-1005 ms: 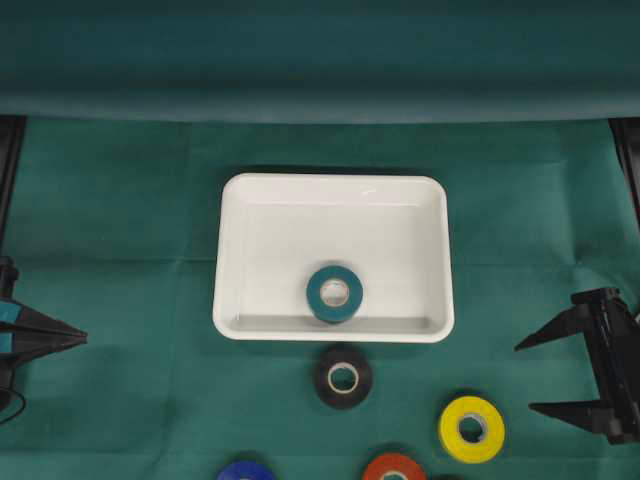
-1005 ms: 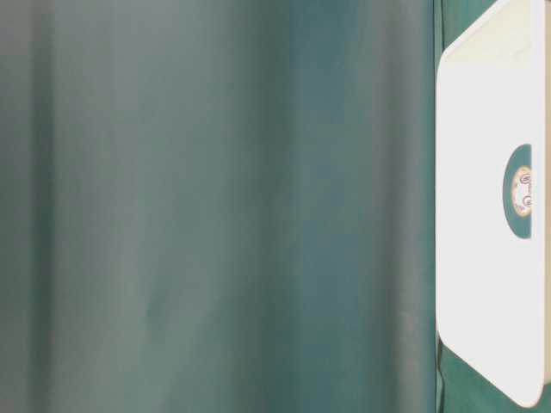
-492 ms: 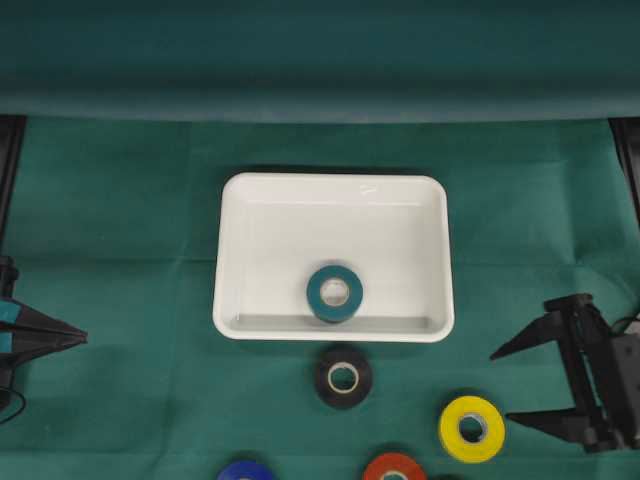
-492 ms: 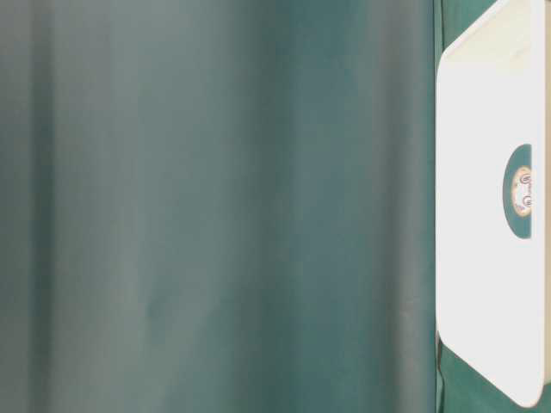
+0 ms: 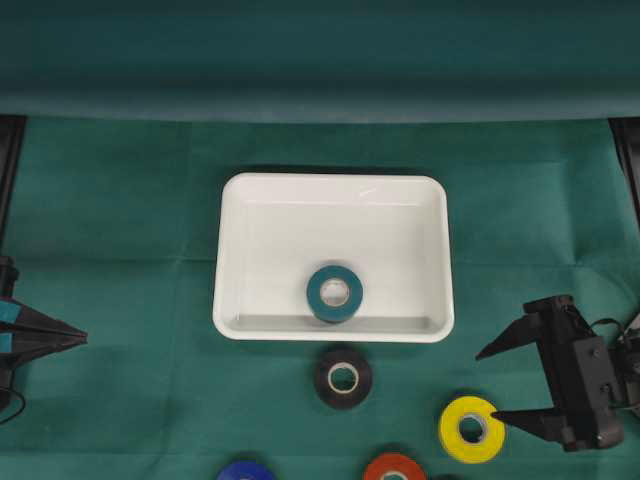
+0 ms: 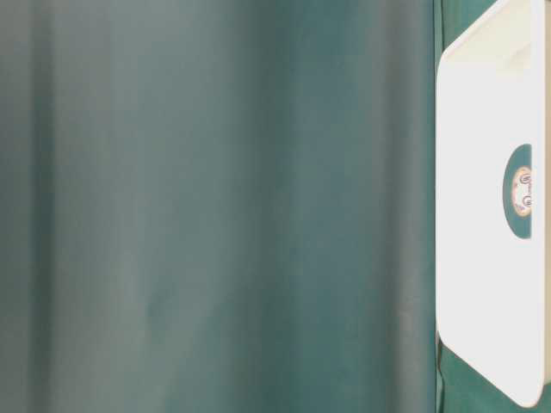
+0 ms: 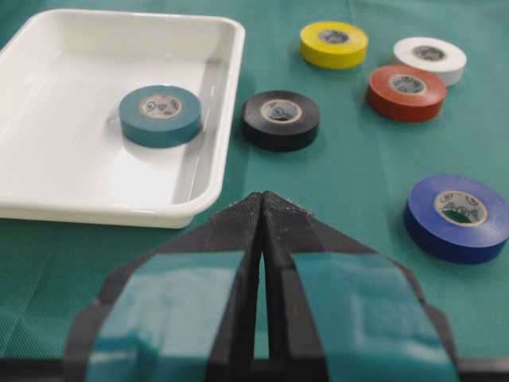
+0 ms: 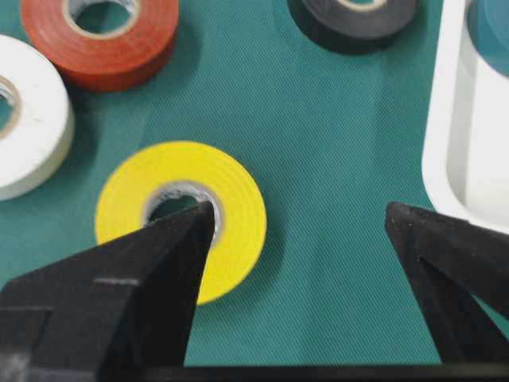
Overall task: Put the tape into the white case with the right arm.
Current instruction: 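Lower the right gripper into the yellow tape roll and grip it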
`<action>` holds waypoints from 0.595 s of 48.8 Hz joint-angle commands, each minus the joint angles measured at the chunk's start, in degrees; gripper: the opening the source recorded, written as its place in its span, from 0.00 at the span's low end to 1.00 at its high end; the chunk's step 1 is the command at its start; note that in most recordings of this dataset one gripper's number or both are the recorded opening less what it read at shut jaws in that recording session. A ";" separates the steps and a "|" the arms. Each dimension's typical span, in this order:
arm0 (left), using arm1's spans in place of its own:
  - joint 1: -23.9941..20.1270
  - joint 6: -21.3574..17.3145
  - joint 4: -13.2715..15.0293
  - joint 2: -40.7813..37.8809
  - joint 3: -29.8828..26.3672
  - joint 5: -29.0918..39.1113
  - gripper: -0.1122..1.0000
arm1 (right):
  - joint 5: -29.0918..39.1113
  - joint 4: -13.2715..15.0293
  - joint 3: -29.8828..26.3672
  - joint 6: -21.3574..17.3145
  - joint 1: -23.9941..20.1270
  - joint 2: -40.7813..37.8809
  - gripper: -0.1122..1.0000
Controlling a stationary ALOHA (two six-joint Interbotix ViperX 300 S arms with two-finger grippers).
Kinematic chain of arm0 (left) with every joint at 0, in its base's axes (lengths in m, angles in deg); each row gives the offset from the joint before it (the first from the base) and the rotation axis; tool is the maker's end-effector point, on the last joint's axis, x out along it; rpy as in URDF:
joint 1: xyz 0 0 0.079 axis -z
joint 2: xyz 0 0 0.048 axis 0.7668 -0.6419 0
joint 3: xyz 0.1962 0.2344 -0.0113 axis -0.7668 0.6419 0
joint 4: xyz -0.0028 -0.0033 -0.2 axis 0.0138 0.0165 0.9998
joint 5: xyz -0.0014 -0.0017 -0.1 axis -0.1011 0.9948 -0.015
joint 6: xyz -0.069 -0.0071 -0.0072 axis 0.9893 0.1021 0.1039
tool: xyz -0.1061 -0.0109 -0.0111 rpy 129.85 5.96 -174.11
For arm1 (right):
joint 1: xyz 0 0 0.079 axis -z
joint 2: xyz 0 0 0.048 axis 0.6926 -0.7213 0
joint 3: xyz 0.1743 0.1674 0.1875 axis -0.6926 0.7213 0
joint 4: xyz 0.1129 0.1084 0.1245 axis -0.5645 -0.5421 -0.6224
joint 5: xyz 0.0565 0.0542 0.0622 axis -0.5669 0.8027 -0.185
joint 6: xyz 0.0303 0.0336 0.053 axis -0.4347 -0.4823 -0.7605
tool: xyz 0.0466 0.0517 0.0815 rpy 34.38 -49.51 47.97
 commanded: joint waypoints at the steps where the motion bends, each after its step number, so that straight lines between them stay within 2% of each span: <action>1: -0.09 0.09 0.09 -0.44 -0.70 -0.53 0.10 | -0.44 0.09 -1.14 0.09 0.79 -1.05 0.70; 12: -0.09 0.09 0.09 -0.44 -0.70 -0.44 0.10 | -2.81 0.09 -1.58 -0.09 0.79 -6.24 0.70; 24: -0.09 0.00 0.09 -0.44 -0.62 -0.53 0.10 | -9.67 0.09 -2.55 -0.09 0.79 -13.71 0.70; 29: -0.09 0.00 0.09 -0.44 -0.53 -0.53 0.10 | -9.84 0.09 -3.69 -0.09 0.79 -16.96 0.70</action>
